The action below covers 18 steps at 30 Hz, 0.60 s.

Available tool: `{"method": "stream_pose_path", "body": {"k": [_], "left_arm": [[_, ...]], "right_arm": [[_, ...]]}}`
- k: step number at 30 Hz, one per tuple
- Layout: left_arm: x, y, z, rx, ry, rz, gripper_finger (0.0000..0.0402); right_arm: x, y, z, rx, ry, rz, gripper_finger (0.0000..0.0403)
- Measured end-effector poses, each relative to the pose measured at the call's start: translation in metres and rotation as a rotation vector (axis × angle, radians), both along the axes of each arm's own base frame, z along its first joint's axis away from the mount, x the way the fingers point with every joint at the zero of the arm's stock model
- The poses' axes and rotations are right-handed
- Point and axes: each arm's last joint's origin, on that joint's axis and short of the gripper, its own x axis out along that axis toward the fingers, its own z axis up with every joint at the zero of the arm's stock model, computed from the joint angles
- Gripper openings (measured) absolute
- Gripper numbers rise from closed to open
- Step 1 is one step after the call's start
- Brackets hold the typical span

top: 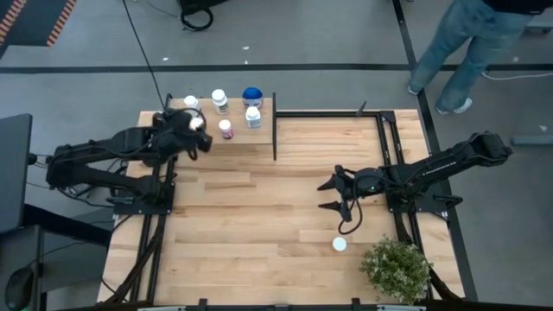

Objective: Pick and place medicine bottles onto shelf by color
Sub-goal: Put the orange pill bottle on the shelf

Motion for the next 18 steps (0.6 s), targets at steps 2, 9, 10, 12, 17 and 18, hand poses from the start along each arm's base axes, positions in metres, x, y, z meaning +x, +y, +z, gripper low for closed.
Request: {"method": "stream_pose_path", "body": {"k": [2,9,10,12,17,18], "left_arm": [[0.005,-0.010,0.001,-0.003,0.005,-0.101,0.0250],[0.028,-0.043,0.003,-0.007,-0.034,-0.378,0.0245],[0.032,-0.046,0.004,0.002,-0.048,-0.401,0.0244],[0.042,-0.053,0.005,0.022,-0.070,-0.444,0.0243],[0.070,-0.068,0.000,0.092,-0.052,-0.539,0.0244],[0.077,-0.071,-0.002,0.102,-0.044,-0.555,0.0244]], "right_arm": [[0.000,0.001,0.000,0.024,0.003,0.010,0.0292],[0.008,0.002,0.023,0.006,0.001,0.010,0.0292],[0.011,0.002,0.030,-0.006,-0.002,0.007,0.0292],[0.017,0.003,0.045,-0.025,-0.002,0.005,0.0292],[0.040,0.011,0.059,-0.060,0.227,0.016,0.0292],[0.045,0.015,0.059,-0.074,0.300,0.029,0.0292]]}}
